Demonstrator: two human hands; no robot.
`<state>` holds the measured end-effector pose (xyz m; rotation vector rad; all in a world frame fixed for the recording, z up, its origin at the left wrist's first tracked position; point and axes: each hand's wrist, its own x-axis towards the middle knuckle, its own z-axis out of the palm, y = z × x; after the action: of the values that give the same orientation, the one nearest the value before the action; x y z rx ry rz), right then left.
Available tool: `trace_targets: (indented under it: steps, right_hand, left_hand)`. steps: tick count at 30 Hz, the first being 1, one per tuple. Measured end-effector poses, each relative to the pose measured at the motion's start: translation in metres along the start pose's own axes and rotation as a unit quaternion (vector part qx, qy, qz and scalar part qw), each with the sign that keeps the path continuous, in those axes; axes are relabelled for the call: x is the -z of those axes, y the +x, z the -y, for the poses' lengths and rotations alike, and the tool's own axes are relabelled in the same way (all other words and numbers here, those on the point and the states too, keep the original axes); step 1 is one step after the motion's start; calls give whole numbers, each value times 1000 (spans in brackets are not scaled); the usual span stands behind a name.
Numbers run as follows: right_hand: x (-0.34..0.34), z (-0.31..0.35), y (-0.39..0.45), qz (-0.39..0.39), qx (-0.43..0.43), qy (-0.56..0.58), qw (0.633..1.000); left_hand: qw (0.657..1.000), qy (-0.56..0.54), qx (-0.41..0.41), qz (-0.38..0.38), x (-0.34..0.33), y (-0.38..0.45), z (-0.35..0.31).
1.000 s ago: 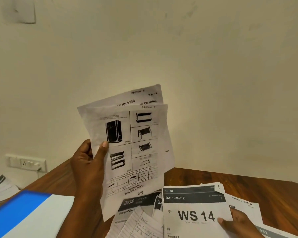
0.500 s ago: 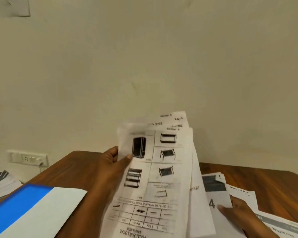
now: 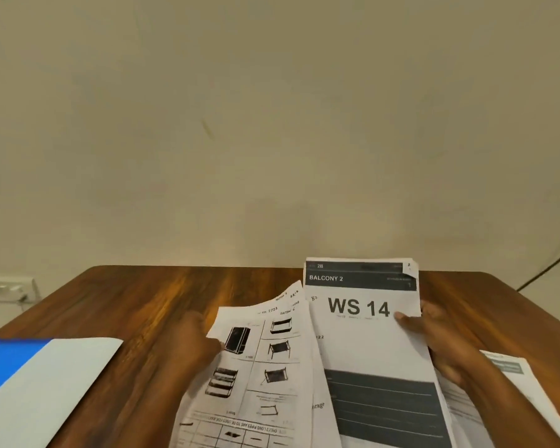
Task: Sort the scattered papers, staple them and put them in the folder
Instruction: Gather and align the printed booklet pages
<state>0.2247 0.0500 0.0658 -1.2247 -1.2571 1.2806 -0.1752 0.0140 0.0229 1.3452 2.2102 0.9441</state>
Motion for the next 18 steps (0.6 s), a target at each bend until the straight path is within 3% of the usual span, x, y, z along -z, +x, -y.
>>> trace_targets:
  steps: [2,4,10,15,18]
  right_hand:
    - [10,17,-2,-14,26,-12,999]
    - [25,35,-4,-27,54,-12,998]
    - [51,83,-24,-113,145,22,983]
    - [28,72,-21,-4,52,16,998]
    - [-10,39,-6,44,-1,-26,999]
  left_hand:
    - [996,64,-45,-52,-14,7,-2]
    - [995,-22,-80,-58,-27,0,-17]
    - [968,-177,-167,61,-43,-39,-55]
    - [890,-373,-124,230,-42,-58,-76]
    - [881,-394,-98,242,-41,-61,-77]
